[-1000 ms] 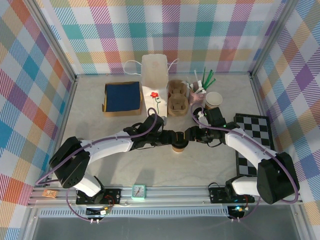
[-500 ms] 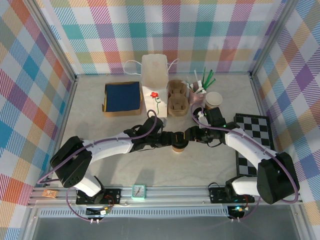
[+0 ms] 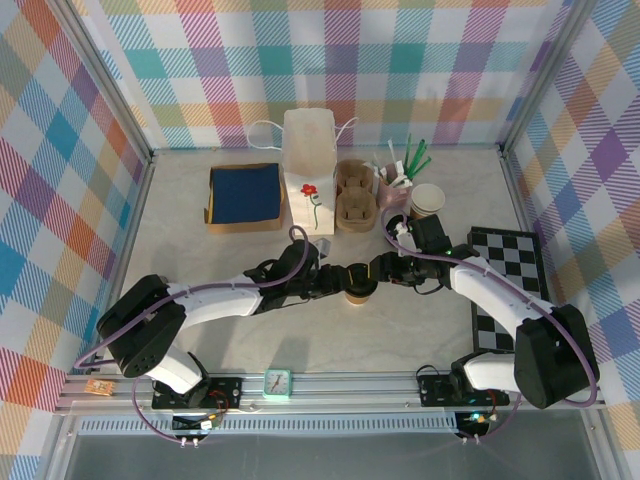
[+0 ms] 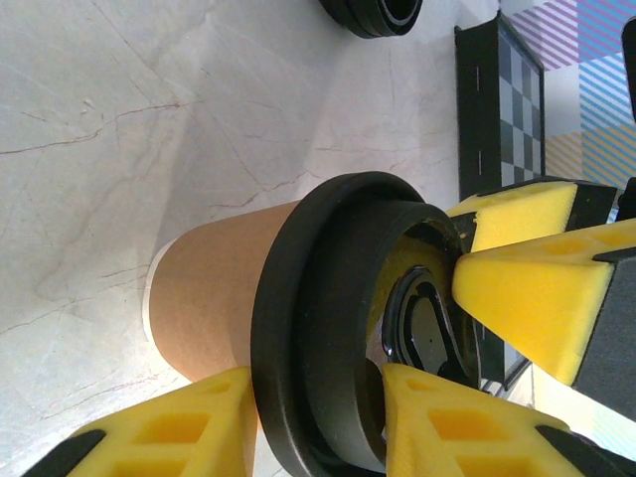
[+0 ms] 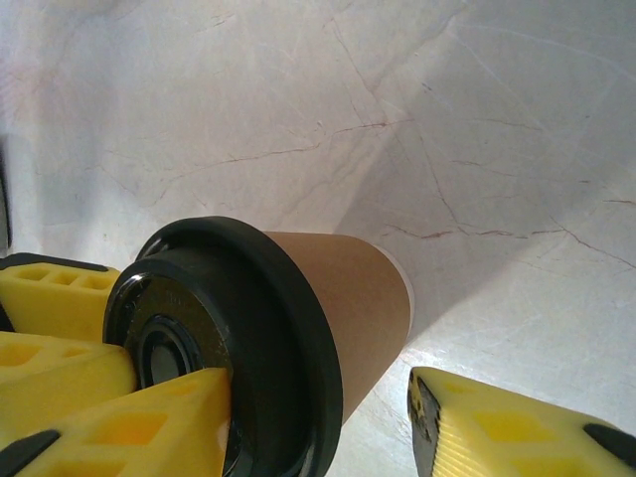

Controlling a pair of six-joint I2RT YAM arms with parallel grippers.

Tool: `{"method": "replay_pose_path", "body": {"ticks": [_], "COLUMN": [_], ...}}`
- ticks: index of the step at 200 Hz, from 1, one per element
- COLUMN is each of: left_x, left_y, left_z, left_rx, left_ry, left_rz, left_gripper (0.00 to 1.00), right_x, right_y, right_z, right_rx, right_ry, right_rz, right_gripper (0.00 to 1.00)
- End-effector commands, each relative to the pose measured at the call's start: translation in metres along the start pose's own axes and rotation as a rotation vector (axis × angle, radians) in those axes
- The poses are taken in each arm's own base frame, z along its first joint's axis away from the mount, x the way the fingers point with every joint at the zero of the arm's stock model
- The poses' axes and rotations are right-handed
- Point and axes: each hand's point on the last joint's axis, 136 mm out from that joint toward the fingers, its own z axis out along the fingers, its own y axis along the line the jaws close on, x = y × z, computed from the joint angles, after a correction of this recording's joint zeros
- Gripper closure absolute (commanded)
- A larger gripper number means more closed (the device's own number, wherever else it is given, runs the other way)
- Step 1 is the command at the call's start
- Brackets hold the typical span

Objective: Pack the takeout coffee

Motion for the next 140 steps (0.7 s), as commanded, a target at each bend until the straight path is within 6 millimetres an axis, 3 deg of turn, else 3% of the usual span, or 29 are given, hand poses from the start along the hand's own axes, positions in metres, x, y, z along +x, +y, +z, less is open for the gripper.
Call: {"method": "replay_pose_path", "body": {"ticks": [1,140], "left_x": [0.053,0.078], "left_y": [0.080,0.122], "left_z": [0.004,0.013], "left_rx": [-0.251,-0.298], "left_ry": [0.148,0.177], "left_rz": [-0.063,-0.115], "left_gripper": [0.66,0.67], "right_x": [0.013,0.020], "right_y": [-0.020,-0.032], "right_z": [0.006,0.013], "right_rx": [0.078,0.113], "right_ry": [0.030,0.048], "right_rz": [0.034,0.050], "right_gripper": [0.49,0.50]}}
